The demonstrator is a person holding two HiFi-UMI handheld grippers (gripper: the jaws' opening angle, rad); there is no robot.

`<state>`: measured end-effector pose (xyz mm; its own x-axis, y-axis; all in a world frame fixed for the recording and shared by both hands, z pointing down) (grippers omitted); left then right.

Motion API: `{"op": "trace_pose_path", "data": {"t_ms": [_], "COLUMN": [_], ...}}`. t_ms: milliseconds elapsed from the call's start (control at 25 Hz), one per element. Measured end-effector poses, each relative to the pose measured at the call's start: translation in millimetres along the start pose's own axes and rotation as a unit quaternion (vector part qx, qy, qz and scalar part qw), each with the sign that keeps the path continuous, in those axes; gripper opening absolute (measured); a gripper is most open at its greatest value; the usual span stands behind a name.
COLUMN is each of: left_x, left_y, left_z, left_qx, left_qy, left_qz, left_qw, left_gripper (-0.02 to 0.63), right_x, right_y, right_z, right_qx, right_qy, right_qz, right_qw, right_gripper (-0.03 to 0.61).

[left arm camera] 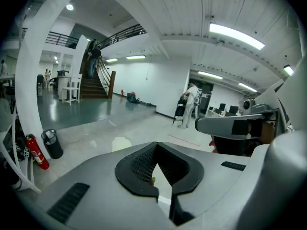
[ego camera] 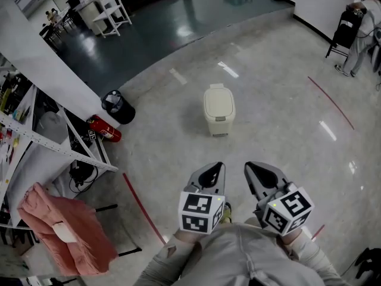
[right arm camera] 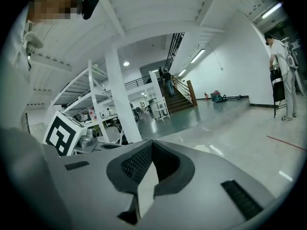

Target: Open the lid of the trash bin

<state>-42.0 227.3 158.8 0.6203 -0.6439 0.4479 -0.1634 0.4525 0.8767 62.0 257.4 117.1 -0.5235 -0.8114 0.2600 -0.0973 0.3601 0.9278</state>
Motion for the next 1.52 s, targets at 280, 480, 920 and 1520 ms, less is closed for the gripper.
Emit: {"op": "trace_pose_path", "data": {"t_ms": [280, 480, 920, 1520], "left_x": [18.8, 30.2, 90.7, 213.0], "left_y": [1.2, 0.2, -16.1, -38.5], "left_z": [24.9, 45.8, 109.9, 156.6], "left_qx": [-0.016, -0.034, -0.071, -0.103], "left_qy": [-0.007, -0.02, -0.058, -0.071], "left_qz": [0.009, 0.014, 0.016, 0.067], "left_qw": [0.9998, 0.9991, 0.9957, 0.9899], "left_gripper": [0.005, 0.005, 0.005, 0.005], "right_x": [18.7, 38.0, 126.5, 246.9], "right_y": [4.4, 6.2, -10.8, -15.1], "right_z": [-11.9, -22.9, -75.7, -173.2], "right_qx": [0.008, 0.001, -0.035, -0.037], "right_qy": [0.006, 0.005, -0.02, -0.055], "right_qz": [0.023, 0.047, 0.081, 0.152], "right_qw": [1.0, 0.999, 0.996, 0.986], "right_gripper": [-0.004, -0.003, -0.003, -0.003]}}
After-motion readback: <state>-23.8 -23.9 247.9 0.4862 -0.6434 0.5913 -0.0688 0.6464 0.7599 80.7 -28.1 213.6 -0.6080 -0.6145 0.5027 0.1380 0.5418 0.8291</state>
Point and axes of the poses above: the fingertips, and each gripper's own axes: x forward along the fingers, z to its left, y out of its underside, the point moved 4 cm from there along -x, backward along the fingers, and after that the axes turned 1 degree about z, right-handed, at the moved point
